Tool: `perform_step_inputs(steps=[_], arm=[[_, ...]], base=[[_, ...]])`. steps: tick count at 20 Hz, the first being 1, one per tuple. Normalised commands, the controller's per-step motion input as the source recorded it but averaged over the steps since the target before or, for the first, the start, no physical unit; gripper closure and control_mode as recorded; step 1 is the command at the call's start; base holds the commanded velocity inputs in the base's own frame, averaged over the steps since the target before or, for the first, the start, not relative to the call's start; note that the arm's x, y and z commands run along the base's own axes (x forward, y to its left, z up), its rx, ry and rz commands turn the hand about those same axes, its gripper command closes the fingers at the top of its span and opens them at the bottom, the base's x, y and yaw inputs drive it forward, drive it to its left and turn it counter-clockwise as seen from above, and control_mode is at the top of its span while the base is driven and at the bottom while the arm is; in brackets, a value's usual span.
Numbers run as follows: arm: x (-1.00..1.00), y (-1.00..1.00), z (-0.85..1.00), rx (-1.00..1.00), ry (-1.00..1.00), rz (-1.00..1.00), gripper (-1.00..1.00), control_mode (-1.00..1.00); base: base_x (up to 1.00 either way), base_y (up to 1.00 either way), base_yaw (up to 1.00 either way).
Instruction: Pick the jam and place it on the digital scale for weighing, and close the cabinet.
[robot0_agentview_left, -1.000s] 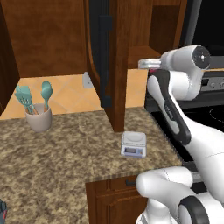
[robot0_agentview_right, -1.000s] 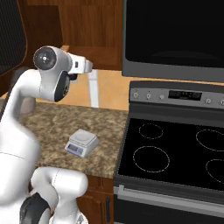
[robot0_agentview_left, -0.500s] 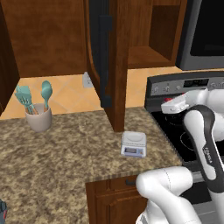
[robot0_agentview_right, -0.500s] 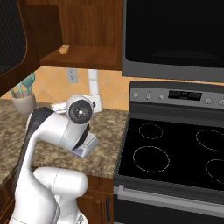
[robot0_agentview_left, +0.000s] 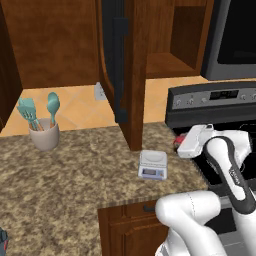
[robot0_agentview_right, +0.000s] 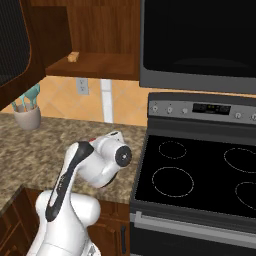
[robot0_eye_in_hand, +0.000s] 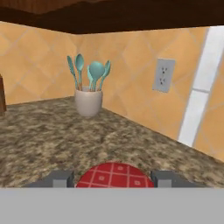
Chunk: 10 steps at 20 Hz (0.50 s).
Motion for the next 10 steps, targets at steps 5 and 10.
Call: perform_step_inputs(steps=[5,10], arm=[[0.9,0.22,-0.68,-0.04,0.11,0.22,1.0,-1.0],[0.72,0.4,-0.29,-0.04,0.23,0.08,1.0,-1.0]], base=[[0.0,0.0,0.0],[0.0,0.0,0.0]])
